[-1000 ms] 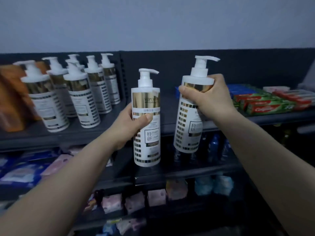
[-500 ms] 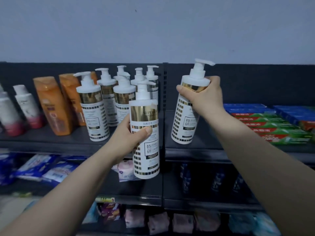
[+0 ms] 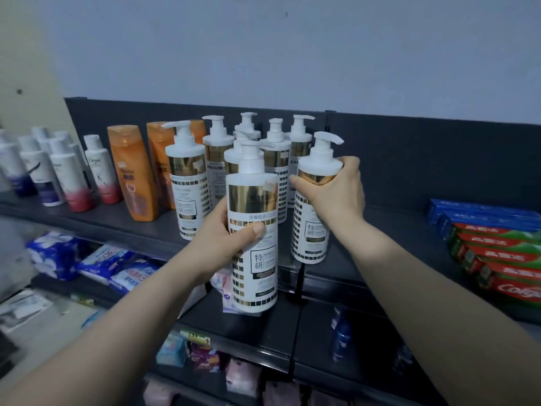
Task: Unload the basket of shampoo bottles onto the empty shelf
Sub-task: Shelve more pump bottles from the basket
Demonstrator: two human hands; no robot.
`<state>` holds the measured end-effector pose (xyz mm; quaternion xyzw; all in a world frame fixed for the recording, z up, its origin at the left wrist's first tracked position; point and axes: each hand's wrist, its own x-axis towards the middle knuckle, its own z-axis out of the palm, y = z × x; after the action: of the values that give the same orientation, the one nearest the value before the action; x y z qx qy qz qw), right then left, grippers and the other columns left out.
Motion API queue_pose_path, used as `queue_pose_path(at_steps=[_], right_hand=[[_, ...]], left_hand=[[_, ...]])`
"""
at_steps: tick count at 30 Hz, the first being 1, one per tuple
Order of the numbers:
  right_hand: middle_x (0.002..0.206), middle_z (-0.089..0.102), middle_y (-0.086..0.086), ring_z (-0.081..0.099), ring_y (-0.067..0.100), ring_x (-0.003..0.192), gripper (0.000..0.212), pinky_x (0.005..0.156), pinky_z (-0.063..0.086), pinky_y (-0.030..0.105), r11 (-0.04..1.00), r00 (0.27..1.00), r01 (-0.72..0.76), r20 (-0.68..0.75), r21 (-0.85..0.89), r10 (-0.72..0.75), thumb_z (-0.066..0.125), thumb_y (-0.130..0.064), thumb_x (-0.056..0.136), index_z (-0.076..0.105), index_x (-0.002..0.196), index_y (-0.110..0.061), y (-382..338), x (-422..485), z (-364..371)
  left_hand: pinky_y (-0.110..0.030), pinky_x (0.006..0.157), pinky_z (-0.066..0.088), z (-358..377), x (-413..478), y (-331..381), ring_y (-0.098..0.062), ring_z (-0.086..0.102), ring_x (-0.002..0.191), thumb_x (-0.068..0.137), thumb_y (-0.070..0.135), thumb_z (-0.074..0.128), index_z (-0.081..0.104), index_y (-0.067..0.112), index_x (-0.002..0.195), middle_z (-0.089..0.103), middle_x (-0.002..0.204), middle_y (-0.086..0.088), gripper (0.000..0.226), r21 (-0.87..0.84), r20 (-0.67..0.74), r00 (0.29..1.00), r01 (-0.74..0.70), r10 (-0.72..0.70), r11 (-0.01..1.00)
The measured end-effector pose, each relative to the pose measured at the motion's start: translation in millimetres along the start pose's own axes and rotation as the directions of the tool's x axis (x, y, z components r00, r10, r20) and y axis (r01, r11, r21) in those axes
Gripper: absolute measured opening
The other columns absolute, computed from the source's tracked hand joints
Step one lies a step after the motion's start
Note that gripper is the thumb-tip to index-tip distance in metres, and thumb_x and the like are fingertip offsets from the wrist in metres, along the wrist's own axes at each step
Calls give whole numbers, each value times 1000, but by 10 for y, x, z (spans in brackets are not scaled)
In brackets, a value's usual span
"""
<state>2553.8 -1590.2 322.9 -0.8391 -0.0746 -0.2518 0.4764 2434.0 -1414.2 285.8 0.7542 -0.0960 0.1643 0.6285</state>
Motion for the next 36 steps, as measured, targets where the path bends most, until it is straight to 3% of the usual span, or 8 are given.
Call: queue_pose_path(at_steps=[9,14,17,20,22,28,31,36], right_hand=[[129,45,-4,48,15,110,100,82,41,33,995,981,-15,193,97,-5,77,-63,57,27,136,-28,191,129,-75],[100,54,-23,58,8,98,85,72,46,26,986,942,-53,335,158,-3,81,-49,60,36,130,-32,363,106,-127],[105,55,-21,57,9,102,88,75,46,24,987,932,-43,361,156,-17,81,-52,64,34,135,-29,351,88,-169],[126,54,-6,54,12,113,81,94,48,38,986,966,-22,256,163,-21,67,-54,78,28,145,-28,385,-9,-314],[109,58,-8,56,0,97,61,85,49,30,966,992,69,90,249,-94,59,-54,84,41,136,-28,365,-139,-479],[100,71,-15,67,3,94,59,79,53,24,931,844,22,493,364,-213,78,-56,61,58,113,-37,192,-418,-830],[96,72,-15,69,5,89,52,81,57,36,929,877,-8,450,369,-171,83,-39,58,61,105,-37,192,-362,-975],[94,72,-14,70,4,85,66,78,57,37,948,948,-14,305,318,-88,77,-55,46,60,107,-34,247,-133,-1213]], left_hand=[[-15,73,53,153,60,-92,-4,67,102,66,47,74,54,39,114,71,109,16,53,-36,26,999,27,-26,999],[-15,72,53,294,76,-126,-5,67,101,64,46,74,54,34,117,71,109,13,59,-76,45,998,55,-51,996],[-20,74,54,389,91,-131,-8,67,102,63,45,76,54,30,118,72,108,8,60,-86,57,995,88,-84,992],[-18,73,54,463,97,-140,-7,67,101,69,34,76,53,28,118,71,108,5,54,-93,86,991,107,-99,990],[-23,78,55,523,105,-140,-11,66,105,63,38,79,48,23,123,68,115,-1,70,-97,102,988,123,-113,988],[-48,99,49,851,172,-12,-26,59,118,49,52,88,39,12,130,59,127,-15,103,-139,223,973,84,-51,987],[-52,100,47,1051,235,51,-28,59,118,60,37,84,40,9,132,59,127,-17,89,-158,266,964,49,-5,986],[-33,78,58,1036,411,117,-15,67,89,60,38,82,47,27,118,67,99,1,69,-117,182,982,-27,48,993]])
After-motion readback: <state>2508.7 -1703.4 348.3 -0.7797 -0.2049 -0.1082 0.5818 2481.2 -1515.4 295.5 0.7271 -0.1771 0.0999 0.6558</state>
